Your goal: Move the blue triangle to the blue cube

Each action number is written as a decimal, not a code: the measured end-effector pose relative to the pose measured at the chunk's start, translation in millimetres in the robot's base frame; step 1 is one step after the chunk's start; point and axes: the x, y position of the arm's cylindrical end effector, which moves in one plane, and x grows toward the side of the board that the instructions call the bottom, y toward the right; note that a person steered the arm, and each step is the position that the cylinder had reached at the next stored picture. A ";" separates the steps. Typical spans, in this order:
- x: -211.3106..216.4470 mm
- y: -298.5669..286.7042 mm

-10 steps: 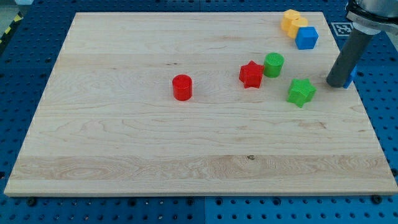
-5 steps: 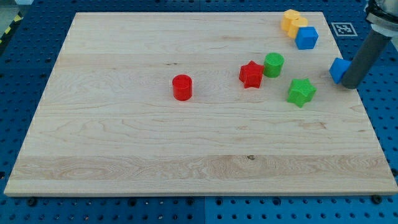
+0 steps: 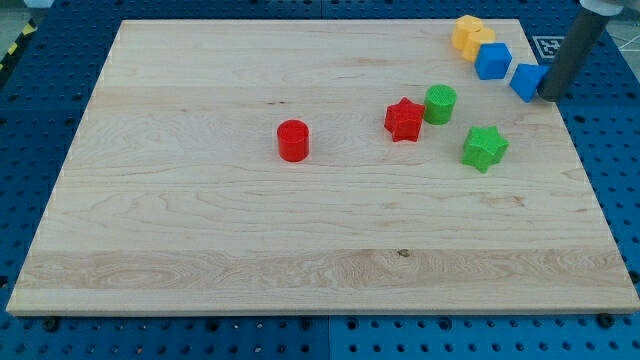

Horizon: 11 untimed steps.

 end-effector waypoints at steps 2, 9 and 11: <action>-29.6 0.0; -4.0 -12.7; -3.3 -35.7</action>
